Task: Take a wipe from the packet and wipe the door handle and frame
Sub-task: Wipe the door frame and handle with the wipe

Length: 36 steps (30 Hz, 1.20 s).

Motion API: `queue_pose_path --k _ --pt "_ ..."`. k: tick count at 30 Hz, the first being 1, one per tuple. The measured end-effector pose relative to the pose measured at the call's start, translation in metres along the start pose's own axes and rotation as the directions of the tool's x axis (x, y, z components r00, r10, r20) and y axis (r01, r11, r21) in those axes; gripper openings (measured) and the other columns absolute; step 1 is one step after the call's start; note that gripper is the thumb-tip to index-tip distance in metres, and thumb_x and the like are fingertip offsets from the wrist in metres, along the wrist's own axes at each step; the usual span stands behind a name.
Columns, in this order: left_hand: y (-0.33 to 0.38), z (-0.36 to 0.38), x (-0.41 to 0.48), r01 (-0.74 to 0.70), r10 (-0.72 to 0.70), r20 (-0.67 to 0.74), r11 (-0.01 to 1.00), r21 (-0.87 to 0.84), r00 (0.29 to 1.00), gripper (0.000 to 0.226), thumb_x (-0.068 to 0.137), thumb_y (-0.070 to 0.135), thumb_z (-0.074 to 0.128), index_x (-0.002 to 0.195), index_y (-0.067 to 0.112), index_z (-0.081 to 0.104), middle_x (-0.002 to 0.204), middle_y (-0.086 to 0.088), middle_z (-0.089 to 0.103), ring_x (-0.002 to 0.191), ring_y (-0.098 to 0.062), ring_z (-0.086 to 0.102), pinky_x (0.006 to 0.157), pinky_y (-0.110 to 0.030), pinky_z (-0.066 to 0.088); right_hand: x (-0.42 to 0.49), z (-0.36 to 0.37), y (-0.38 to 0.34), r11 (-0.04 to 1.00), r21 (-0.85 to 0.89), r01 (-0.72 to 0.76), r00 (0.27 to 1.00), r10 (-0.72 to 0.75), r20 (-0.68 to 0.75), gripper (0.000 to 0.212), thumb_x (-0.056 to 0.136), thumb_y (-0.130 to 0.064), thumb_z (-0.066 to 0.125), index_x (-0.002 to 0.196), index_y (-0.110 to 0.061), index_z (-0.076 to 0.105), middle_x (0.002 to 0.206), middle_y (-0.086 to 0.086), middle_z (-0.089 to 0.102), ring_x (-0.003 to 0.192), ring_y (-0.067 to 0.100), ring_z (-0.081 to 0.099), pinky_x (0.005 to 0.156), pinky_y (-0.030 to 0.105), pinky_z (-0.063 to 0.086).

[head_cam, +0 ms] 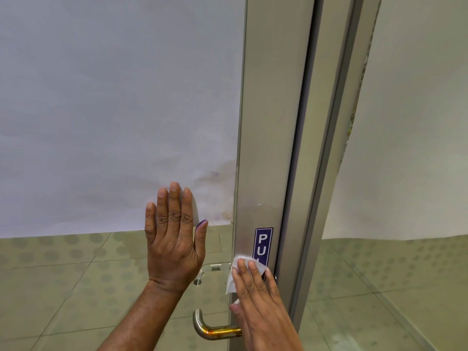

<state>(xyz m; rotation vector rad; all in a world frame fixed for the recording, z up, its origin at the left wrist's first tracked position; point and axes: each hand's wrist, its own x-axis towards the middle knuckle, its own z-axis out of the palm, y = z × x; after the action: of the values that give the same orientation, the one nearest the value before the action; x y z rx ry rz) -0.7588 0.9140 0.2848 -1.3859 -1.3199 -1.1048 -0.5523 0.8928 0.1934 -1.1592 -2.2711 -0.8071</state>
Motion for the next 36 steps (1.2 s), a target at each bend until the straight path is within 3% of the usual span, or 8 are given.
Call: queue_pose_path --k 8,12,15,25,31,33,34,36 --pt "-0.001 0.001 0.0 0.003 -0.002 0.011 1.0 -0.005 1.0 0.064 0.11 0.038 0.03 0.163 0.008 0.011 0.174 -0.008 -0.002 0.162 -0.025 0.001 0.133 -0.044 0.002 0.046 -0.038 0.008 0.965 0.242 -0.098 0.991 0.116 -0.064 0.067 0.105 -0.029 0.038 0.161 -0.009 0.008 0.171 0.007 0.002 0.157 0.025 0.003 0.125 0.049 0.003" --pt "-0.001 0.0 0.0 0.002 -0.002 0.017 1.0 -0.002 1.0 0.065 0.11 0.039 0.029 0.163 0.009 0.009 0.174 -0.007 -0.003 0.162 -0.025 -0.001 0.133 -0.044 0.0 0.036 -0.02 0.021 0.964 0.263 0.031 0.984 0.017 -0.178 0.098 0.075 0.013 0.055 0.161 -0.013 0.014 0.171 0.004 0.009 0.156 0.025 0.013 0.127 0.05 0.008" --pt "-0.001 0.001 0.0 -0.003 0.003 0.02 1.0 0.002 1.0 0.065 0.11 0.04 0.029 0.163 0.009 0.009 0.174 -0.007 -0.004 0.162 -0.024 -0.001 0.133 -0.043 0.0 0.024 -0.01 0.035 0.958 0.23 0.174 0.965 -0.12 -0.233 0.084 0.078 0.013 0.058 0.154 -0.012 0.033 0.164 0.005 0.029 0.154 0.023 0.025 0.127 0.049 0.013" --pt "0.0 -0.001 0.002 -0.002 0.002 0.021 1.0 0.003 1.0 0.064 0.11 0.04 0.027 0.163 0.009 0.009 0.174 -0.007 -0.005 0.162 -0.024 -0.002 0.133 -0.042 -0.001 -0.007 -0.022 0.036 0.946 0.192 0.263 0.96 -0.276 0.042 0.055 0.087 -0.019 0.049 0.142 -0.018 0.057 0.151 -0.002 0.051 0.141 0.017 0.046 0.116 0.045 0.026" --pt "0.0 0.0 0.002 -0.001 0.001 0.024 1.0 -0.003 1.0 0.065 0.11 0.041 0.027 0.163 0.009 0.008 0.174 -0.007 -0.005 0.162 -0.024 -0.002 0.133 -0.042 -0.002 -0.015 -0.04 0.038 0.951 0.219 0.218 0.929 -0.271 0.253 0.064 0.108 -0.024 0.01 0.125 -0.03 0.071 0.139 -0.01 0.063 0.131 0.008 0.056 0.118 0.036 0.018" --pt "0.0 0.001 0.0 0.0 0.0 0.021 1.0 -0.006 1.0 0.065 0.11 0.041 0.028 0.163 0.009 0.009 0.174 -0.007 -0.005 0.162 -0.024 -0.002 0.133 -0.042 -0.001 -0.023 -0.04 0.036 0.943 0.243 0.226 0.921 -0.289 0.261 0.033 0.102 -0.033 0.046 0.118 -0.034 0.075 0.134 -0.017 0.065 0.135 0.006 0.049 0.121 0.03 0.008" --pt "0.0 0.001 -0.001 -0.003 0.003 0.016 1.0 -0.006 1.0 0.065 0.11 0.041 0.029 0.163 0.009 0.009 0.174 -0.007 -0.004 0.162 -0.024 -0.002 0.133 -0.043 -0.001 -0.024 -0.038 0.036 0.938 0.307 0.162 0.936 -0.244 0.253 0.036 0.089 -0.034 0.069 0.125 -0.03 0.071 0.138 -0.022 0.06 0.14 0.003 0.037 0.121 0.024 0.008" --pt "0.0 -0.001 -0.001 -0.002 0.002 0.012 1.0 -0.003 1.0 0.065 0.11 0.04 0.031 0.163 0.009 0.009 0.174 -0.007 -0.005 0.162 -0.024 -0.002 0.133 -0.043 0.0 -0.035 -0.03 0.03 0.838 0.544 -0.044 0.954 -0.126 0.272 0.062 0.093 -0.014 0.064 0.148 -0.026 0.04 0.148 -0.046 0.027 0.147 -0.012 0.013 0.124 0.018 0.007"
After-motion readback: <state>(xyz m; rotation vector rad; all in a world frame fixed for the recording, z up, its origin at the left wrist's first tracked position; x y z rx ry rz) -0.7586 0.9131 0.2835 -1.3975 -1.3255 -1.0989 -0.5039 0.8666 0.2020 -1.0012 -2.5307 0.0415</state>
